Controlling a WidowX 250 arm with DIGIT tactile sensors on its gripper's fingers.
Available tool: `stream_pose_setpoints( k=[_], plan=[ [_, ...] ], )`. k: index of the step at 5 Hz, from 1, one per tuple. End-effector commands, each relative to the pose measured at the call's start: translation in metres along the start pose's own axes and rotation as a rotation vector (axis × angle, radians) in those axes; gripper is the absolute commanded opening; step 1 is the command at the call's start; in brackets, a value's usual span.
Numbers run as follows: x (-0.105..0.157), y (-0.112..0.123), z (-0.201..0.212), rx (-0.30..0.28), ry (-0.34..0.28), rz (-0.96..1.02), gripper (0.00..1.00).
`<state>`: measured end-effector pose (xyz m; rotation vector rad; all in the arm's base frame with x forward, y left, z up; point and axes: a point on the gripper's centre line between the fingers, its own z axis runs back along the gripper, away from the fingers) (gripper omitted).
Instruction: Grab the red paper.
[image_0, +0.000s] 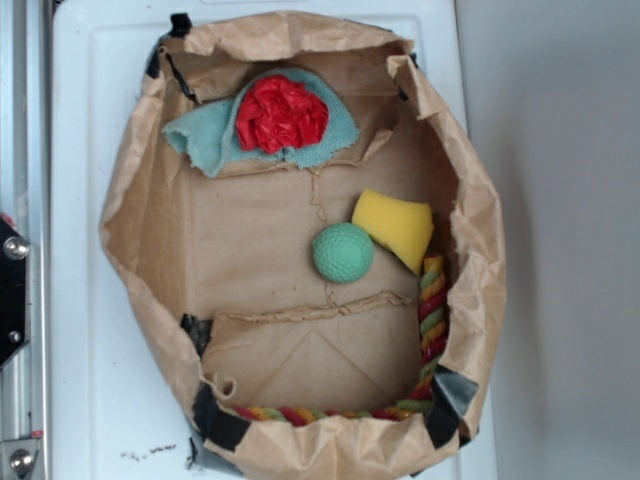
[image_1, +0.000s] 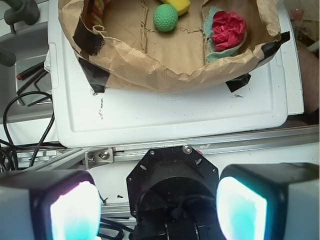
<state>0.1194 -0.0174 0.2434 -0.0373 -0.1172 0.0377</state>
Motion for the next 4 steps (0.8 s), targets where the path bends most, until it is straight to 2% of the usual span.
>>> stream_pose_setpoints(
  k=[1, 3, 4],
  plan=[
    [0.0, 0.0, 0.0, 0.0, 0.0, 0.0, 1.0],
    [0.097, 0.02, -0.046, 0.058, -0.062, -0.094, 1.0],
    [0.145, 0.039, -0.069, 0.04, -0.048, -0.162, 1.0]
  ],
)
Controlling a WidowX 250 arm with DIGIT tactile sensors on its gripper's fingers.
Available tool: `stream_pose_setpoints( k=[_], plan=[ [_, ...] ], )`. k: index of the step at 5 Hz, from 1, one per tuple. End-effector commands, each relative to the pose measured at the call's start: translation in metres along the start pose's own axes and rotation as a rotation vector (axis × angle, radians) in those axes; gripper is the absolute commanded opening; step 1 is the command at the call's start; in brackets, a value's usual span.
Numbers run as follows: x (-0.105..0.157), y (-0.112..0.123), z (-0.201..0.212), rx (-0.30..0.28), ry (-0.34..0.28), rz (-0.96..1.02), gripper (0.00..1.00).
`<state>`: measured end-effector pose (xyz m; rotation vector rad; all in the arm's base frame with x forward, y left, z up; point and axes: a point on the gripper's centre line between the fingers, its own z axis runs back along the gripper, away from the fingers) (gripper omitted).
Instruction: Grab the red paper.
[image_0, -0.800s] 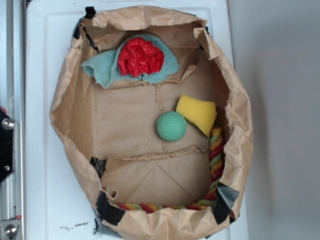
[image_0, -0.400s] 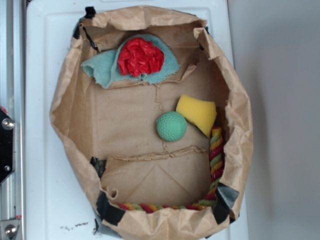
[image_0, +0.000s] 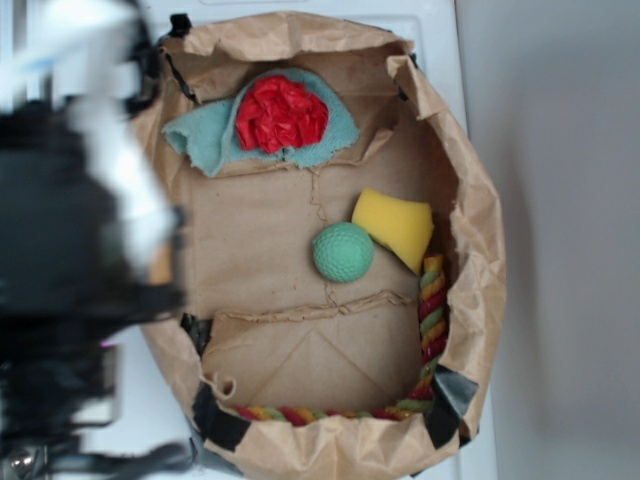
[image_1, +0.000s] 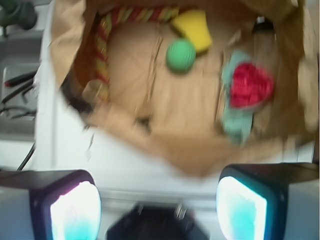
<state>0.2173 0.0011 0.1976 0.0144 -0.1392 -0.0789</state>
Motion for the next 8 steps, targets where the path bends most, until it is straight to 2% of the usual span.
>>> stream_pose_setpoints(
  k=[1, 5, 7, 8],
  plan=[
    [0.069, 0.055, -0.033, 0.054, 0.008, -0.012, 1.0],
    [0.069, 0.055, -0.033, 0.054, 0.008, -0.012, 1.0],
    [0.052, 0.077, -0.078, 0.096, 0.031, -0.011, 1.0],
    [0.051, 0.082, -0.088, 0.115, 0.032, -0.013, 1.0]
  ],
)
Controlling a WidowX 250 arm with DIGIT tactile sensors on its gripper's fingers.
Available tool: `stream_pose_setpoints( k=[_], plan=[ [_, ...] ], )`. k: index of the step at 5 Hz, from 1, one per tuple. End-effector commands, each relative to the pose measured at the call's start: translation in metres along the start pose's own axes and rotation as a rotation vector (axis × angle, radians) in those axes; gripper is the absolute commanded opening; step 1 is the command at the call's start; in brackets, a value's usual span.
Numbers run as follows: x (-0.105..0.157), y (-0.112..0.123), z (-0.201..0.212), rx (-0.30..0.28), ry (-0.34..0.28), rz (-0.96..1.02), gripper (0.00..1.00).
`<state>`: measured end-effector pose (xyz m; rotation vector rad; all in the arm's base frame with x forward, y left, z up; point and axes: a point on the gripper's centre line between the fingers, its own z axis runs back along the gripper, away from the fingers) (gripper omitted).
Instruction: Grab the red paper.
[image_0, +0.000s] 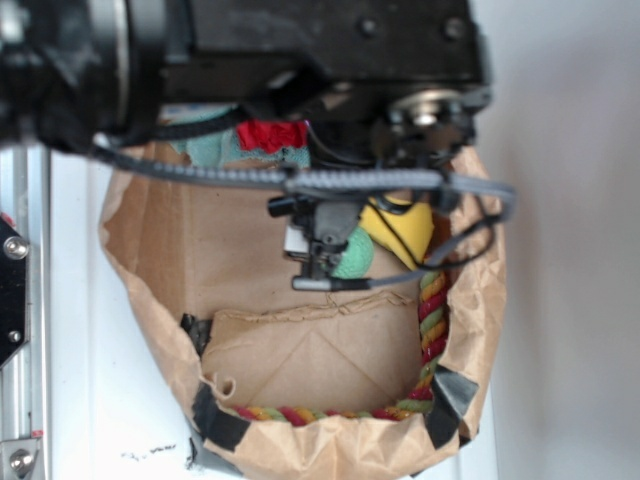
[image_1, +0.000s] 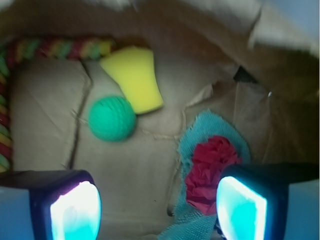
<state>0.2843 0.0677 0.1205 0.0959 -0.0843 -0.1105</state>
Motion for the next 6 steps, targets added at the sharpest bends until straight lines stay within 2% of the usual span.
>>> stream_pose_setpoints(
  k=[1, 3, 4, 6],
  plan=[
    [0.01, 0.018, -0.008, 0.035, -0.026, 0.051, 1.0],
    [0.017, 0.039, -0.029, 0.105, -0.017, 0.093, 1.0],
    [0.01, 0.05, -0.041, 0.145, 0.002, 0.089, 1.0],
    [-0.014, 0.055, -0.05, 0.163, 0.014, 0.039, 1.0]
  ],
)
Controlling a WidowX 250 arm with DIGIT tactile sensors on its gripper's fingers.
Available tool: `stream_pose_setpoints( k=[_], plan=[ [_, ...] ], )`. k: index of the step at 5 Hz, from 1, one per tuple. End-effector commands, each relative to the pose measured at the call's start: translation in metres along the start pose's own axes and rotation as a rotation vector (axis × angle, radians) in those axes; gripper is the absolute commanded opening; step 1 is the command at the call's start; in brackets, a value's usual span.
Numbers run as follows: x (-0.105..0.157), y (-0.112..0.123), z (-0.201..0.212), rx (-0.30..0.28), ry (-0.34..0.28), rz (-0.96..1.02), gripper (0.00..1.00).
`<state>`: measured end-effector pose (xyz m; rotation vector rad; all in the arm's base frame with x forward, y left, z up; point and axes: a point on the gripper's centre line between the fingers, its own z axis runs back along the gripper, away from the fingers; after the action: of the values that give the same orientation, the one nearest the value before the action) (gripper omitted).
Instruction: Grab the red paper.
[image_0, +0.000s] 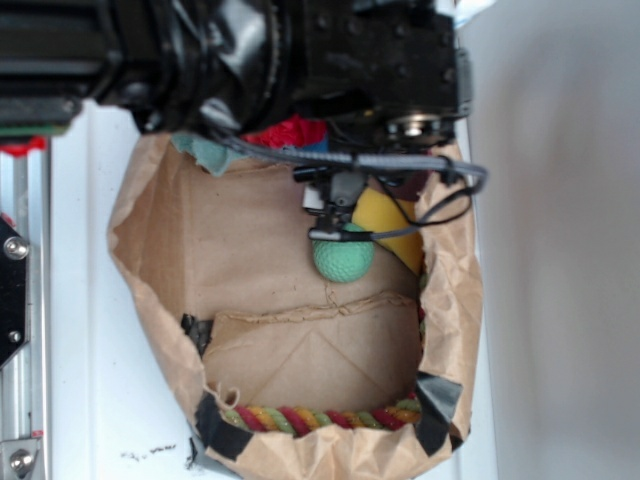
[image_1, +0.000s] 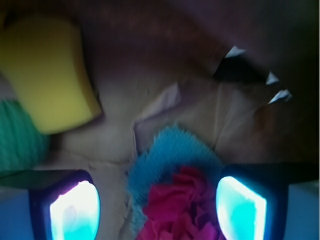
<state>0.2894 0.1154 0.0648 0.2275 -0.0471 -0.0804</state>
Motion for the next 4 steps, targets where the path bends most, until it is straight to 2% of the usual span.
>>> stream_pose_setpoints(
  k=[1, 2, 3, 4],
  plan=[
    [-0.019, 0.01, 0.004, 0.008, -0.006, -0.012, 1.0],
    [-0.021, 0.009, 0.008, 0.058, -0.012, -0.034, 1.0],
    [-0.02, 0.015, 0.01, 0.058, -0.015, -0.021, 1.0],
    [-0.017, 0.026, 0.006, 0.113, 0.006, 0.015, 1.0]
  ],
)
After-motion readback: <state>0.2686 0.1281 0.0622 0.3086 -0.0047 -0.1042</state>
